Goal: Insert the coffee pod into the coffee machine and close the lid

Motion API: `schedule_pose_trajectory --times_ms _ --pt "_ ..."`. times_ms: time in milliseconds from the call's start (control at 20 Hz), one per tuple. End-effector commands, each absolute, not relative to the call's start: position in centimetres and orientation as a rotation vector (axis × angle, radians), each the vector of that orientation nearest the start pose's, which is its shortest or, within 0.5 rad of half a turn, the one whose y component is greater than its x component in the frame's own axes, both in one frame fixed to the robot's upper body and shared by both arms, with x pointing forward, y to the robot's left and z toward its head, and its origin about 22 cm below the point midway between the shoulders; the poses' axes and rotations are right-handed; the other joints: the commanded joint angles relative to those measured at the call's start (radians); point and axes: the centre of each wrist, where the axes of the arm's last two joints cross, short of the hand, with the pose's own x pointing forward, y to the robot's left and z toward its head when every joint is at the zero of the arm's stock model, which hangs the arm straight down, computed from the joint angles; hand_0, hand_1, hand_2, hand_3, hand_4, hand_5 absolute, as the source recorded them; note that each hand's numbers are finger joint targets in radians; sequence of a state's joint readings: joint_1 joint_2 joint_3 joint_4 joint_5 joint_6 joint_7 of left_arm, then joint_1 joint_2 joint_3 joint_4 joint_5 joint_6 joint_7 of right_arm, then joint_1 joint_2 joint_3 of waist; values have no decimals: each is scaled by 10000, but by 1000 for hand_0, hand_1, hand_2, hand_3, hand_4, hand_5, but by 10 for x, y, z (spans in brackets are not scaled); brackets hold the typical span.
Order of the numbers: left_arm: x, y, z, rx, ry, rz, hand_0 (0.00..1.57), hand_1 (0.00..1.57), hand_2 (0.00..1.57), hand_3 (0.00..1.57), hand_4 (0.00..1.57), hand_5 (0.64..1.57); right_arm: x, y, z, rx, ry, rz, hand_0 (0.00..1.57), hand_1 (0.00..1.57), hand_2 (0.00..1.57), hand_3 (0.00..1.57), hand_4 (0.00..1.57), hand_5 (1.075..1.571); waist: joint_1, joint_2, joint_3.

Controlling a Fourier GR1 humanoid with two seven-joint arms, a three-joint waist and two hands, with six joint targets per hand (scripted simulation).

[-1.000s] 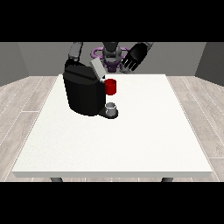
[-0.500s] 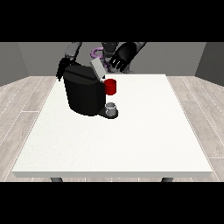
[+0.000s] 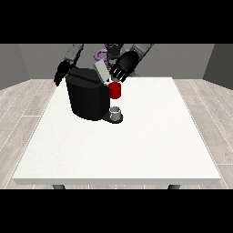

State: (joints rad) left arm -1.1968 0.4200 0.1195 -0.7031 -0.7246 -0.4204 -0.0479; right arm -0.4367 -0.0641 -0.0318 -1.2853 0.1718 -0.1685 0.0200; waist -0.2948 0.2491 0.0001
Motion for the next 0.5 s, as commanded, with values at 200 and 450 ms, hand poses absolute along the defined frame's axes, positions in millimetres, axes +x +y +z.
schedule_pose_trajectory --times_ms 200,450 --pt "460 241 277 6096 -15304 -11236 1248 1248 1286 1244 445 1571 355 -228 66 -2648 -16942 1130 0 0 0 0 0 1571 197 416 3" --pt "461 248 251 5977 -15294 -11378 1211 1211 1252 1220 432 1571 340 -200 53 -2529 -16815 1297 0 0 0 0 153 1571 4 293 -2"
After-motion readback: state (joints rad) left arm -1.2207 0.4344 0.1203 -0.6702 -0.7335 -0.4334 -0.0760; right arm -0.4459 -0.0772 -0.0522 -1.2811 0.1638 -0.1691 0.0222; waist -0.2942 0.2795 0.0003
